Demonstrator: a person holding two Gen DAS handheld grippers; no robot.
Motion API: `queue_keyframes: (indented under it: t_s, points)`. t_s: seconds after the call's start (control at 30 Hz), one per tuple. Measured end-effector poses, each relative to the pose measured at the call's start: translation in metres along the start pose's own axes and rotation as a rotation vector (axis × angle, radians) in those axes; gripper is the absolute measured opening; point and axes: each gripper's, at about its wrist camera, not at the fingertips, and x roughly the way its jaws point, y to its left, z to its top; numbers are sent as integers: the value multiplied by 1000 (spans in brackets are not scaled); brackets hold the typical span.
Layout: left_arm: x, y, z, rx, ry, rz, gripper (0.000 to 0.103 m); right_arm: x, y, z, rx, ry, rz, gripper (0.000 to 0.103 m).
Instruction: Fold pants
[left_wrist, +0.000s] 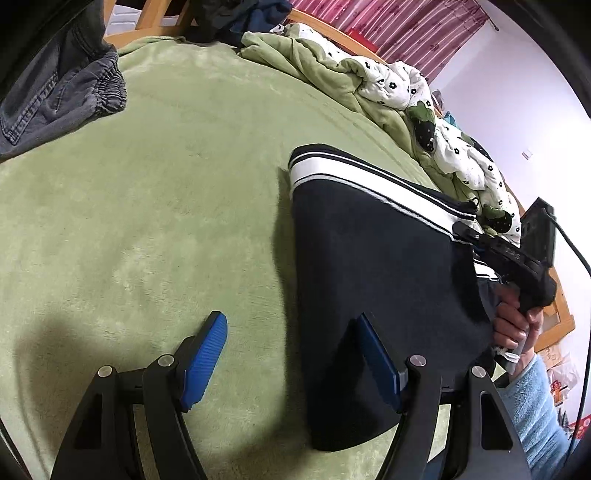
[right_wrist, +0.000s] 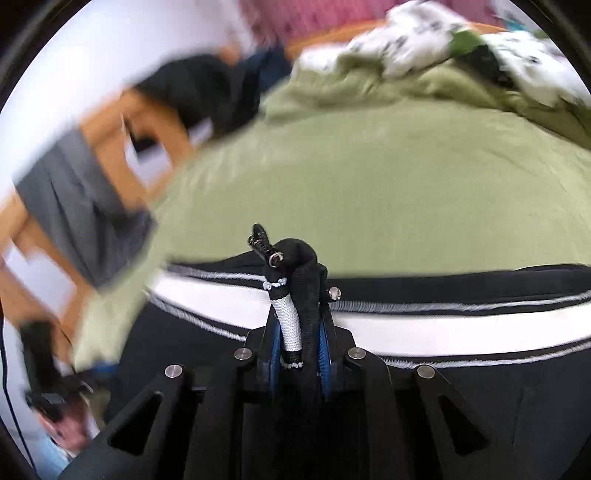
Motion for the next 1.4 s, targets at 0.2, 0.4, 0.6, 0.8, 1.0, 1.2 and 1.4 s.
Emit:
queue_keyframes:
  t_s: [0.2,0.4,0.6,0.8,1.0,1.2,1.4]
  points:
    - [-6,-19,-1,74,-36,29,70,46,-19,-14,-14,163,-187,29]
    - [-16,-31,0,120,-71,34,71,-12,-4,-39,17,125,-124,39]
    - [-13,-31,-1,75,-53,-11,70,-50,5,-95,62,186,-35,50]
    - [-23,-43,-4,97,-78,-6,70,-34,3,-121,120,191,-13,23]
    - [-38,-40,-6,89,-98,-7,70,-81,-1,-124,268,91,151,20]
    - [-23,-38,-22,53,-7,-42,70,-59,14,-150,110,138,-51,30]
    - [-6,-24,-51,-85,54,-131,69,-92,31,-144,40,-6,-126,39]
